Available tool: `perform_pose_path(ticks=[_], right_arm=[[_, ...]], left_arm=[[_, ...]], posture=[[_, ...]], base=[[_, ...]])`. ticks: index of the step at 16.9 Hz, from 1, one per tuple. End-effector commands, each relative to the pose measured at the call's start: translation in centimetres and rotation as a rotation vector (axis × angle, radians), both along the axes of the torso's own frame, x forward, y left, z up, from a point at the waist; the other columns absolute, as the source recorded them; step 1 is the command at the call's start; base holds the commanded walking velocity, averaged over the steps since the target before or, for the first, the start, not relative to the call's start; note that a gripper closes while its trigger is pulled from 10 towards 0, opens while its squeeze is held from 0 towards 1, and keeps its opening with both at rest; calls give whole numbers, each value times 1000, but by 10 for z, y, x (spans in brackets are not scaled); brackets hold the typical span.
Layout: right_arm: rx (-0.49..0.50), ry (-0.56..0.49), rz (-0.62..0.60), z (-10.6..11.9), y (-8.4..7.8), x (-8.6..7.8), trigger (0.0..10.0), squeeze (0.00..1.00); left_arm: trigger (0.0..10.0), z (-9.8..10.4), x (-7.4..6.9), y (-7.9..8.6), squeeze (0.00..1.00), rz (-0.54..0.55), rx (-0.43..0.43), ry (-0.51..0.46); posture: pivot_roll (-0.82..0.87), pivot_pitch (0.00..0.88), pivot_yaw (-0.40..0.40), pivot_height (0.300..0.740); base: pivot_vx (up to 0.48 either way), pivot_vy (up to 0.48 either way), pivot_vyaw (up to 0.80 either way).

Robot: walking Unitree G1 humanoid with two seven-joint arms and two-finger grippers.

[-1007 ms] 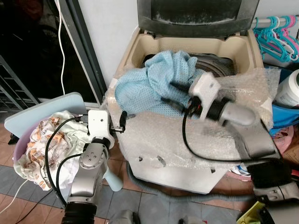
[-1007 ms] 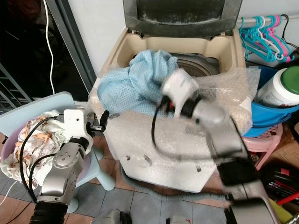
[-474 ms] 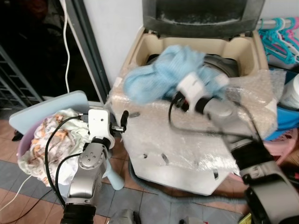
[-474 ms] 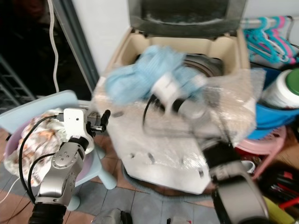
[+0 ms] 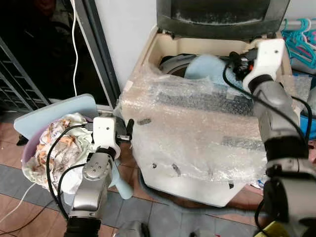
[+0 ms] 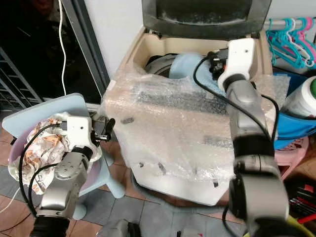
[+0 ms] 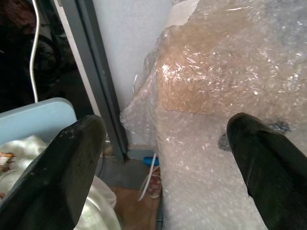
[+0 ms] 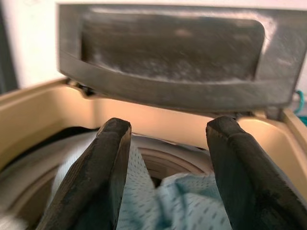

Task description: Clothes washing

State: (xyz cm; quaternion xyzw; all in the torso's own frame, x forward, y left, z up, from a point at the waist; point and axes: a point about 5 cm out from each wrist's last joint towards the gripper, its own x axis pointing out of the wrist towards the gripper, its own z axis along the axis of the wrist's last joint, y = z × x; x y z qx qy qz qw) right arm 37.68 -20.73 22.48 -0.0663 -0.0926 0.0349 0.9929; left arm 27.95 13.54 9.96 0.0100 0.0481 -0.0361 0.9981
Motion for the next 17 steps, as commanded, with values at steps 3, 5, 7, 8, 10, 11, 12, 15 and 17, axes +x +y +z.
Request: perform_pose_path(ticks=[3, 5, 7, 8, 10, 11, 12, 15, 17], right_arm=[[-85, -100, 64, -18, 27, -33, 10000, 1000], [-123, -113, 69, -34, 34, -51, 10000, 1000], [-180, -127, 86, -45, 45, -70, 10000, 1000], [-178, -118, 89, -46, 46, -72, 10000, 1000], [-195, -129, 32, -43, 41, -72, 10000, 871], [-187, -133, -102, -38, 25, -68, 10000, 847], [-138, -101, -161, -40, 17, -66, 10000, 773], [-79, -62, -142, -43, 20, -63, 10000, 620], [-77, -76, -28, -44, 37, -70, 10000, 0]], left_arm=[[10000, 4, 1, 4, 0, 21, 1, -10], [10000, 6, 2, 3, 0, 12, -9, -29], [10000, 7, 3, 1, 0, -1, 3, -35], [10000, 6, 4, 0, 0, -4, 6, -35], [10000, 6, 5, -1, 0, -10, 13, -35], [10000, 6, 6, -1, 0, -7, 16, -36], [10000, 6, 5, -1, 0, -4, 18, -36], [10000, 6, 5, 1, 0, 18, 4, -41], [10000, 6, 4, 3, 0, 29, 4, -32]], posture=[[-77, 0, 91, 740], [-79, 0, 93, 740], [-90, 0, 104, 740], [-92, 0, 105, 740], [-92, 0, 103, 740], [-91, 0, 102, 740], [-91, 0, 102, 740], [-81, 0, 93, 740], [-85, 0, 94, 740]], base=[[0, 0, 0], [0, 0, 0], [0, 0, 0], [0, 0, 0], [0, 0, 0], [0, 0, 0], [0, 0, 0], [0, 0, 0], [0, 240, 0]])
